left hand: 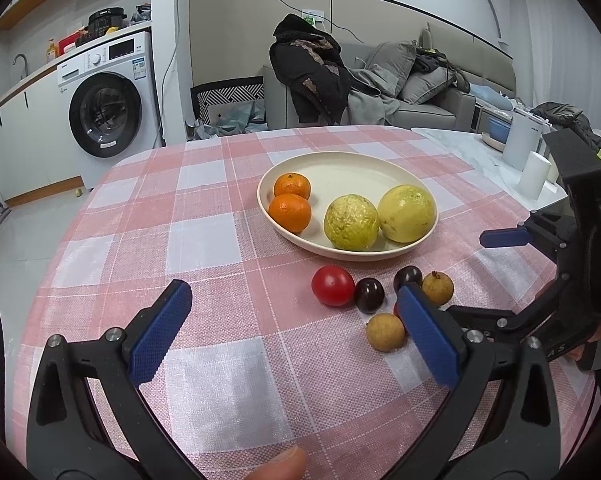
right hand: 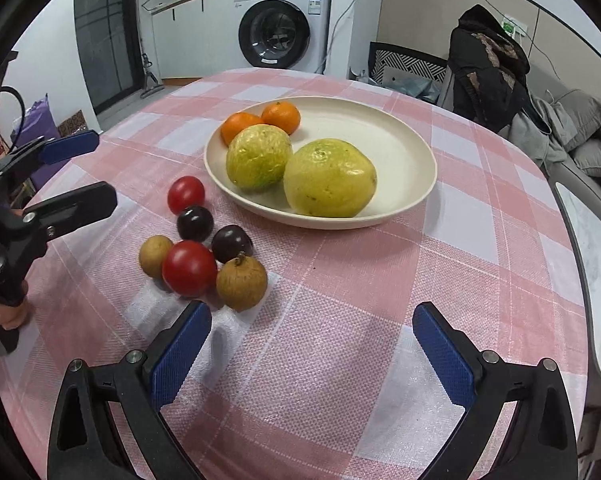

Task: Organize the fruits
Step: 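Withdraw both tools and move toward the small brown fruits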

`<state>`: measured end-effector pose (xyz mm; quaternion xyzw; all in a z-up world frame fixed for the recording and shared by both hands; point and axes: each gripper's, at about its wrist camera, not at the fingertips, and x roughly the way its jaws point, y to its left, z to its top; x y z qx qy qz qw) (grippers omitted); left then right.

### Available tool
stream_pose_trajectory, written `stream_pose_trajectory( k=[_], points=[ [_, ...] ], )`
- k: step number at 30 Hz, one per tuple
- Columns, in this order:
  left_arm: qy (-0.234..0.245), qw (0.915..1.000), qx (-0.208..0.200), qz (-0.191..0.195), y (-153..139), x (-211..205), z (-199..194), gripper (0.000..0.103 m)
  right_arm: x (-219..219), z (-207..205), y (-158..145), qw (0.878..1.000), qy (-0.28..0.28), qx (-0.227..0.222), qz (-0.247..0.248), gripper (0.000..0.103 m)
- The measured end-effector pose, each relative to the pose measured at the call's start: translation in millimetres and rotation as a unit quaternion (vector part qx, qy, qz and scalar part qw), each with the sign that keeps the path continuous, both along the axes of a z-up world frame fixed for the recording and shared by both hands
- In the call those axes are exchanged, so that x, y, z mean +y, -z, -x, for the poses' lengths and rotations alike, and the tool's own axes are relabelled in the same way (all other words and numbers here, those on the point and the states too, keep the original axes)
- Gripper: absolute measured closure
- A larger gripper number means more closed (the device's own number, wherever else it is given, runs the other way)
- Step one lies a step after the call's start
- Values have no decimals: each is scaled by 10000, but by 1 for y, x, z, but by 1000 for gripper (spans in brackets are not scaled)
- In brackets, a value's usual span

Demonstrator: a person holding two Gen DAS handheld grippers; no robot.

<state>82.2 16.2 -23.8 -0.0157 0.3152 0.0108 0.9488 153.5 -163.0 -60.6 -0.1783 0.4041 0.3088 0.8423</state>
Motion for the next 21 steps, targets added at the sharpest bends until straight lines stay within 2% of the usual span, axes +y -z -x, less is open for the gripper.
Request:
stream_pose_trajectory(
  k=[12, 14, 16, 21],
  points=[
    [31, 10000, 58, 55, 4, 3, -3, 1, 10, -1, 0, 9999, -121, -53, 105, 2],
    [33, 10000, 53, 60, 4, 3, -3, 1, 12, 0, 0, 9998, -171, -52, 122, 5],
    [26, 10000, 49, 62, 4, 4, -3, 1, 14, 2, 1, 9996, -184, -91, 210, 15],
    [-1, 9999, 65, 111, 5, 6, -3, 1, 14, 3, 1, 9994, -263, -97, 179, 29]
  ],
)
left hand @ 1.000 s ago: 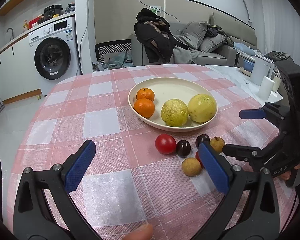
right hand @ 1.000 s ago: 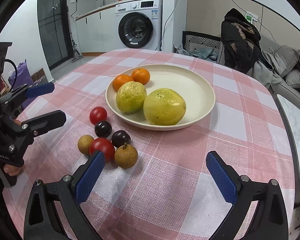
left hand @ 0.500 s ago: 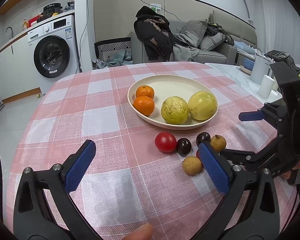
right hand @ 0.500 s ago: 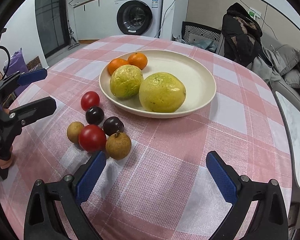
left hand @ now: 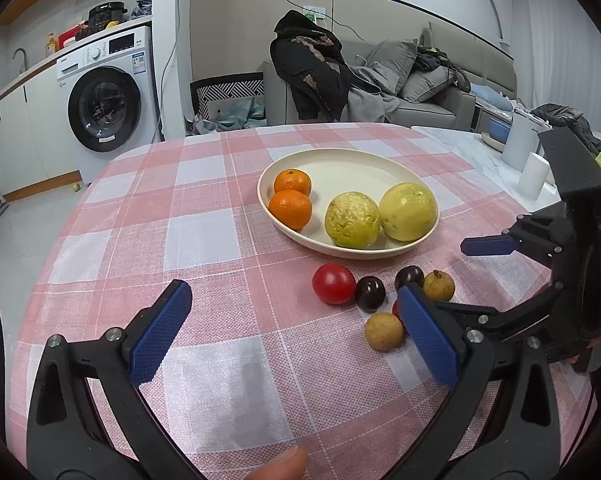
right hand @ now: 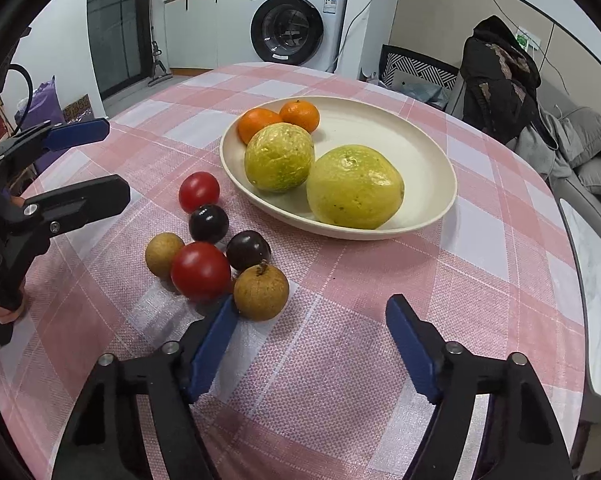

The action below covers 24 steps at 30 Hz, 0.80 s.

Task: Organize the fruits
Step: 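Withdraw both tools and move toward the small brown fruits, then grasp a small brown fruit with the right gripper while the left gripper grasps another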

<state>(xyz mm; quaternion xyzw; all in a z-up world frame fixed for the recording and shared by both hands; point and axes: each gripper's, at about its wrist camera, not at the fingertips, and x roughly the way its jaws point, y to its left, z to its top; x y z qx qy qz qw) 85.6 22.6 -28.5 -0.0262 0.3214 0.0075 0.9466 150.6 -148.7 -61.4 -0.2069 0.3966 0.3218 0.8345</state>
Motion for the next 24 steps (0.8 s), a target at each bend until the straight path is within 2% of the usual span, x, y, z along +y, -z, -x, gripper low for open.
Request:
stream_pose_trajectory(
  k=[4, 11, 15, 21, 24],
  points=[
    [3, 10000, 6, 9, 0, 1, -1, 1, 2, 0, -1, 9999, -113, 33, -78, 44],
    [-3, 10000, 25, 9, 1, 1, -1, 1, 4, 1, -1, 9994, -254, 148, -178, 57],
    [3, 10000, 24, 20, 1, 1, -1, 1, 6, 4, -1, 9987, -401, 203, -245, 74],
    [-13, 10000, 6, 73, 3, 2, -1, 1, 5, 8, -3, 9987, -414, 85, -279, 75],
    [85, 9996, 70, 256, 4, 2, -1, 1, 1, 8, -7, 9986, -318, 11, -417, 75]
  ],
)
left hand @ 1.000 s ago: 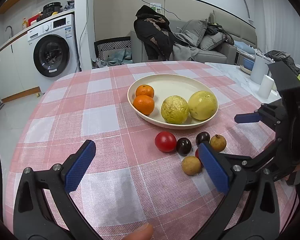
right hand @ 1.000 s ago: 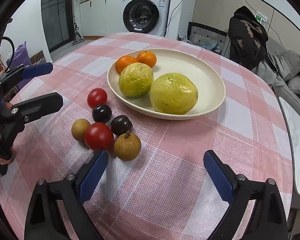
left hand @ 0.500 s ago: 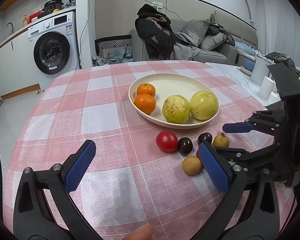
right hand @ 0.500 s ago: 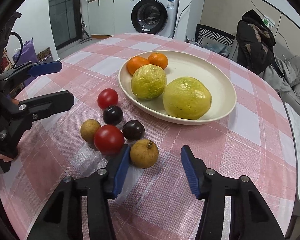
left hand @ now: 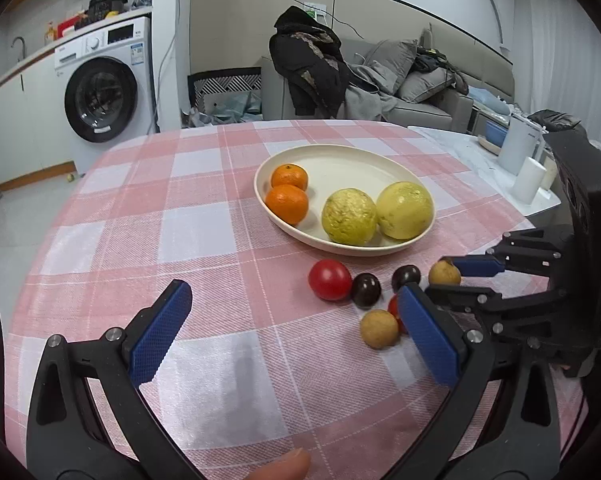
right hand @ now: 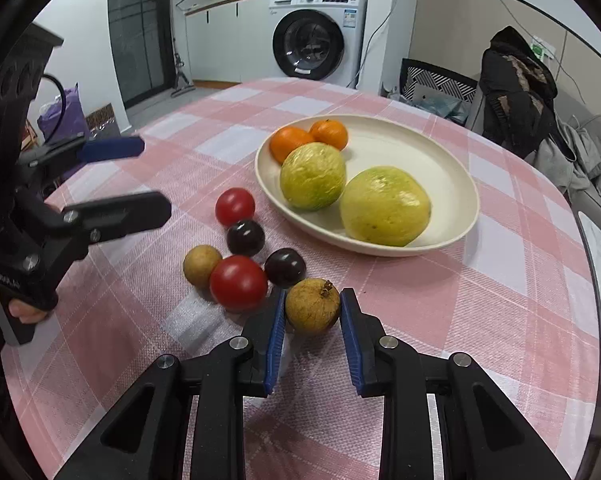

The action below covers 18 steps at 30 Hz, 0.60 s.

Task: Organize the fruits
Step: 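Grasp a small brown fruit with the right gripper while the left gripper grasps another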

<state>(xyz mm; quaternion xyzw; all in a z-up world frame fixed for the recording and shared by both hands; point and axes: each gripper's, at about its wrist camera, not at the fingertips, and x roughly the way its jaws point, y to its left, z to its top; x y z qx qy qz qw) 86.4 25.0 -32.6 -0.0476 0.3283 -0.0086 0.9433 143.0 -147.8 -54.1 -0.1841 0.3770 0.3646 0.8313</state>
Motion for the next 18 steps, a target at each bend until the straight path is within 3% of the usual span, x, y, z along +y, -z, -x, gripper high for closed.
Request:
stream_pose_trajectory(
  k=[3, 8, 15, 18],
  points=[
    [146, 9998, 84, 89, 0, -3, 0, 1, -6, -2, -5, 9998, 112, -44, -147, 75],
    [489, 9983, 272, -170, 4, -22, 0, 2, -11, -7, -8, 9993, 254, -35, -279, 75],
    [974, 9921, 684, -402, 18, -46, -5, 33, -12, -8, -8, 9993, 243, -20, -283, 75],
    [1081, 9906, 766, -346, 21, -48, -6, 39, -11, -7, -8, 9994, 209, -7, -275, 75]
  ],
)
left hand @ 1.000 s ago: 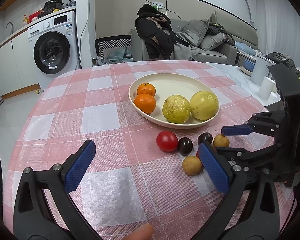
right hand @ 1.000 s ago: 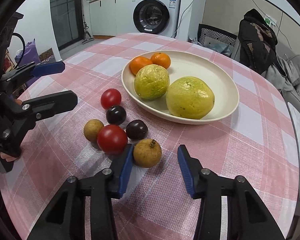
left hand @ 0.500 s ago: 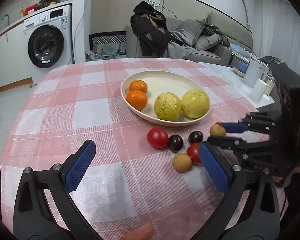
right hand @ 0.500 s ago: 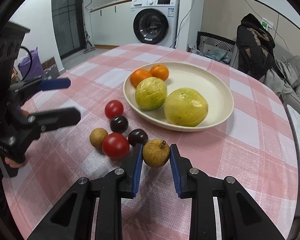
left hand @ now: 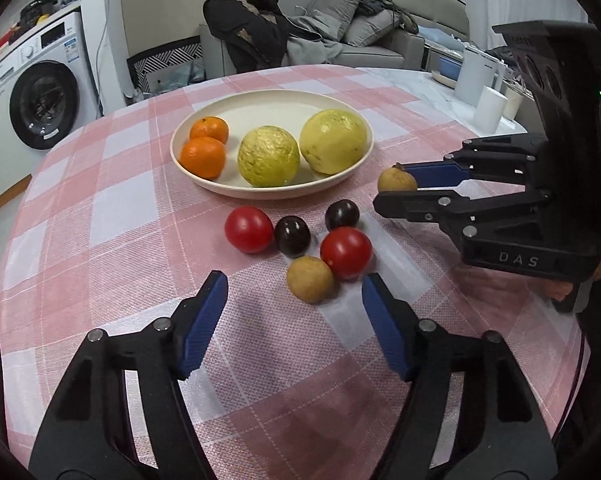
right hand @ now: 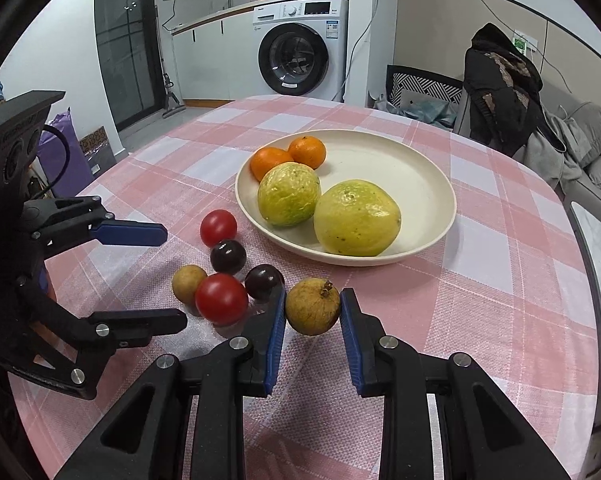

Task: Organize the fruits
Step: 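Grasp a small brown fruit with the right gripper while the left gripper grasps another, then carry both small brown fruits onto the cream plate and open both grippers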

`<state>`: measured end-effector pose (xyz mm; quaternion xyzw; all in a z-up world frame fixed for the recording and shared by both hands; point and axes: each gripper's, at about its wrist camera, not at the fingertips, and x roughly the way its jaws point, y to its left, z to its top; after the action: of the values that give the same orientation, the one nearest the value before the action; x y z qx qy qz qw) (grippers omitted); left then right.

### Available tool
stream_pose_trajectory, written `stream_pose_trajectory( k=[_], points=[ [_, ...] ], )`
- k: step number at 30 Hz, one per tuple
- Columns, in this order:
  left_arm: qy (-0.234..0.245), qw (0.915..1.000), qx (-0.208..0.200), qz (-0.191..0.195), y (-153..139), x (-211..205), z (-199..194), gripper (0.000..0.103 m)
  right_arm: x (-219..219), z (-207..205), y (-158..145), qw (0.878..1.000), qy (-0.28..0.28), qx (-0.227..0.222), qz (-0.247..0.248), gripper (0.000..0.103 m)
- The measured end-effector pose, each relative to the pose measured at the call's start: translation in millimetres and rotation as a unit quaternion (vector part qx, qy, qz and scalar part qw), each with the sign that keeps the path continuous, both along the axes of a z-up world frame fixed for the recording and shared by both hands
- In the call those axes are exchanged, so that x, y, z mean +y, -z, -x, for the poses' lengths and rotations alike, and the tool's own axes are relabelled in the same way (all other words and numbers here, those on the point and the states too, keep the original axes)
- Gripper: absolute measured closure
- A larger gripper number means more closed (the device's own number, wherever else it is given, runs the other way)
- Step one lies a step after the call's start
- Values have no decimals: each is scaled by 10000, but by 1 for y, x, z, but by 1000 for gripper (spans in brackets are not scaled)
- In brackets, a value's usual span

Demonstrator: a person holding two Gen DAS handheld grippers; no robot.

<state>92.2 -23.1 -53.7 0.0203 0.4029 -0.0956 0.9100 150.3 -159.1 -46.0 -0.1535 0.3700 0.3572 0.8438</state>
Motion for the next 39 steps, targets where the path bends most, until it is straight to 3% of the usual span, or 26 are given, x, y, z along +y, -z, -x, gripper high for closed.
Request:
stream_pose_trajectory(
  k=[5, 7, 15, 25, 39],
  points=[
    [166, 9997, 144, 99, 4, -2, -4, 52, 0, 0, 0, 10000, -3, 2, 1, 75],
    [201, 9996, 176, 126, 5, -2, -4, 62, -1, 0, 0, 10000, 1, 9, -5, 75],
    [284, 9991, 252, 200, 5, -2, -8, 79, 0, 1, 1, 10000, -52, 30, 10, 75],
    [282, 9993, 124, 208, 1, 0, -5, 80, 0, -1, 1, 10000, -56, 37, 8, 75],
    [20, 9983, -453, 359, -22, 15, 2, 80, -7, -1, -7, 9996, 122, -120, -209, 75]
  ],
)
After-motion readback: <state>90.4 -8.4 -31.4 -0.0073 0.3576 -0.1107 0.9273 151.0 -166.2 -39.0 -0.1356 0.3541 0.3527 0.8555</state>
